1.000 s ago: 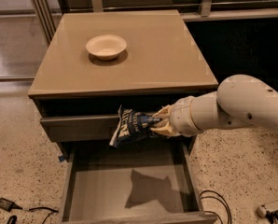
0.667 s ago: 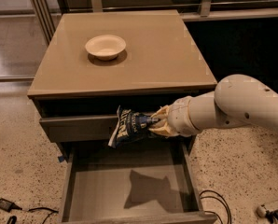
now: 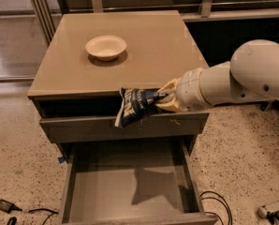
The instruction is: Pick blue chip bag from middle drawer and place on counter
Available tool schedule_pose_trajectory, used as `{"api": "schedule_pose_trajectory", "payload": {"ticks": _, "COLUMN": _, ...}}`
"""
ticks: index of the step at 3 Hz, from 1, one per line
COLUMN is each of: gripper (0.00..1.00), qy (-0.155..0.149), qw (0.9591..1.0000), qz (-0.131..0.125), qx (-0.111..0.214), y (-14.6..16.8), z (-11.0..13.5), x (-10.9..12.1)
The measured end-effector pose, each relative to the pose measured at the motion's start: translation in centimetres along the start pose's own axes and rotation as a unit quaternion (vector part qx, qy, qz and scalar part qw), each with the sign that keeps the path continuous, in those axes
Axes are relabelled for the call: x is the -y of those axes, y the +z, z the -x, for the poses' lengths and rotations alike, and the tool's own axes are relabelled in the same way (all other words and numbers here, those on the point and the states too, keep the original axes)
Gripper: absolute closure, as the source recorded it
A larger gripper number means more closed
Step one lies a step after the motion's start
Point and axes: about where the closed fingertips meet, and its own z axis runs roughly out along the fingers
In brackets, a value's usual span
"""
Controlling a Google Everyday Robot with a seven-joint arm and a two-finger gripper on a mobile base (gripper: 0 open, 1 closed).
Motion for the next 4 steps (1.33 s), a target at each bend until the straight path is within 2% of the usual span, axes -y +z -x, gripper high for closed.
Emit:
{"api": "schedule_pose_trajectory", "payload": {"ticks": 1, "gripper": 1.00, "qy": -0.023, "qw": 0.9991, "qz": -0.035, "qx": -0.001, "y": -3.5, "z": 1.8, "x": 2.8}}
{"api": "schedule_pose_trajectory", "payload": {"ticks": 2, "gripper": 1.00, "qy": -0.023, "qw": 0.9991, "qz": -0.035, "qx": -0.001, "y": -3.5, "z": 1.8, "x": 2.8}}
{"api": "schedule_pose_trajectory", "payload": {"ticks": 3, "gripper": 1.00, "qy": -0.043, "qw": 0.9983, "qz": -0.038, "qx": -0.006, "y": -3.0, "z": 2.4, "x": 4.3}}
{"api": "schedule_pose_trajectory", "payload": {"ticks": 4, "gripper": 1.00, "qy": -0.062, "qw": 0.9973, "qz": -0.039, "qx": -0.011, "y": -1.5, "z": 2.6, "x": 8.3}}
